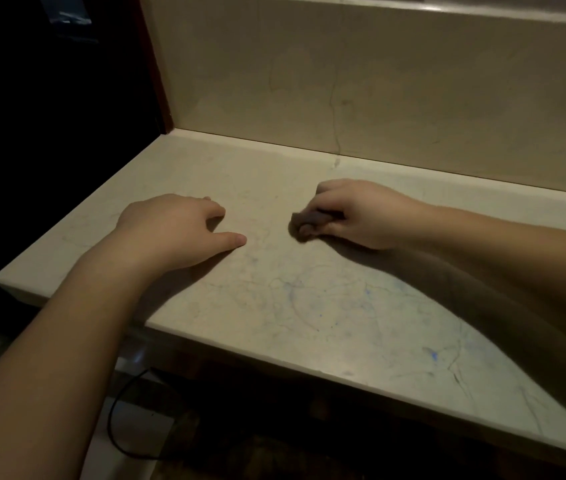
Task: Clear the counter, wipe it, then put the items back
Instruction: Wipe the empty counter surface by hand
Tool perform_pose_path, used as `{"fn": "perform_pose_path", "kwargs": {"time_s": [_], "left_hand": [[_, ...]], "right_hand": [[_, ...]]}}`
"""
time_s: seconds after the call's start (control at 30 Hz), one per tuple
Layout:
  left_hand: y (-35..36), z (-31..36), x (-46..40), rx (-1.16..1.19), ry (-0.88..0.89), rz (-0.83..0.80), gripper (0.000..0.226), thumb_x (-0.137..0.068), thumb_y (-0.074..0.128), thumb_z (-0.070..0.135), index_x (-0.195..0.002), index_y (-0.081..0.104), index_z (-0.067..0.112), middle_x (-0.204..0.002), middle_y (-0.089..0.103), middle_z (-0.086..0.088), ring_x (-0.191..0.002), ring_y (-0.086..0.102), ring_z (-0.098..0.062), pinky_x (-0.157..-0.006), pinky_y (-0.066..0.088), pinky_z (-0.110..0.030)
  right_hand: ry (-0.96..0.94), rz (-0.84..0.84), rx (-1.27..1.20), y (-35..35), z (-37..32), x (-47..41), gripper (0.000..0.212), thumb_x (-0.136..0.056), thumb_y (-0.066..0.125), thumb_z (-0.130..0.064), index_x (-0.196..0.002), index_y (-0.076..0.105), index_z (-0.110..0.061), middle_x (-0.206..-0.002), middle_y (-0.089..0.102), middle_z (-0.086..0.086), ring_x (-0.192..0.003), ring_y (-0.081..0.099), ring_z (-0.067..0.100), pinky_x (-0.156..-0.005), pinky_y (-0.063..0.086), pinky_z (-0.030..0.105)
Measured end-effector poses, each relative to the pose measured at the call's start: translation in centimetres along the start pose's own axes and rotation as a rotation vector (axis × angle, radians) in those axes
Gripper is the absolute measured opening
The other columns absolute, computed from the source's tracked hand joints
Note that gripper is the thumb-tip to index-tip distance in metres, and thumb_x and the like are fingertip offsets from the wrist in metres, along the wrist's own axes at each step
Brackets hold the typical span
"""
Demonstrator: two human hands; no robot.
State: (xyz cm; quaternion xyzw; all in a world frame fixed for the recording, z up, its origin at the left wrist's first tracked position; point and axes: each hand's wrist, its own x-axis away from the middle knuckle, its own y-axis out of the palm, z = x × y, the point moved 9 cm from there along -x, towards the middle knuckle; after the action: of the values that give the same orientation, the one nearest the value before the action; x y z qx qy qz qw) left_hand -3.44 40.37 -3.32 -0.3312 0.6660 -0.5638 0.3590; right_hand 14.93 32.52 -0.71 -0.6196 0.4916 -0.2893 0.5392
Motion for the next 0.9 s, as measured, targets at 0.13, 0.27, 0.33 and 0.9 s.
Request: {"fn": "perform_pose_path", "kwargs": {"time_s": [0.13,0.27,0.33,0.9], "left_hand": [[-0.1,0.0,0.2,0.013,-0.003,-0.006,0.073,-0.073,0.029,0.085,-0.124,0.053,0.038,-0.128,0.059,0.009,-0.107,0.057,-0.02,-0.074,0.048,-0.034],[0.0,-0.2,0.1,0.018,-0.012,-0.002,0.073,-0.073,0.031,0.085,-0.124,0.053,0.038,-0.128,0.059,0.008,-0.104,0.058,-0.021,-0.076,0.051,-0.037],[-0.1,-0.1,-0.1,0.018,-0.018,0.006,0.073,-0.074,0.034,0.084,-0.128,0.052,0.038,-0.131,0.058,0.007,-0.106,0.058,-0.022,-0.076,0.05,-0.035],[-0.4,1.0,-0.3,-0.048,0.083,-0.016,0.064,-0.081,0.031,0.078,-0.112,0.059,0.03,-0.1,0.063,0.003,-0.084,0.055,-0.02,-0.06,0.039,-0.03]], "right_hand": [[0.22,0.065,0.103,-1.2,4.6,-3.0,0.023,-0.09,0.06,-0.028,-0.106,0.064,-0.013,-0.103,0.057,0.004,-0.101,0.053,0.026,-0.078,0.038,0.033],[0.245,0.118,0.047,-0.5,3.3,-2.5,0.024,-0.089,0.062,-0.028,-0.106,0.065,-0.012,-0.101,0.055,0.003,-0.1,0.053,0.024,-0.075,0.033,0.027],[0.15,0.108,-0.025,0.2,-0.1,-0.5,0.021,-0.088,0.063,-0.028,-0.104,0.066,-0.014,-0.096,0.053,-0.002,-0.092,0.052,0.017,-0.071,0.031,0.022],[0.274,0.05,-0.062,1.0,-5.8,4.9,0.021,-0.09,0.062,-0.03,-0.108,0.066,-0.023,-0.098,0.055,-0.008,-0.087,0.05,0.008,-0.068,0.035,0.015]]}}
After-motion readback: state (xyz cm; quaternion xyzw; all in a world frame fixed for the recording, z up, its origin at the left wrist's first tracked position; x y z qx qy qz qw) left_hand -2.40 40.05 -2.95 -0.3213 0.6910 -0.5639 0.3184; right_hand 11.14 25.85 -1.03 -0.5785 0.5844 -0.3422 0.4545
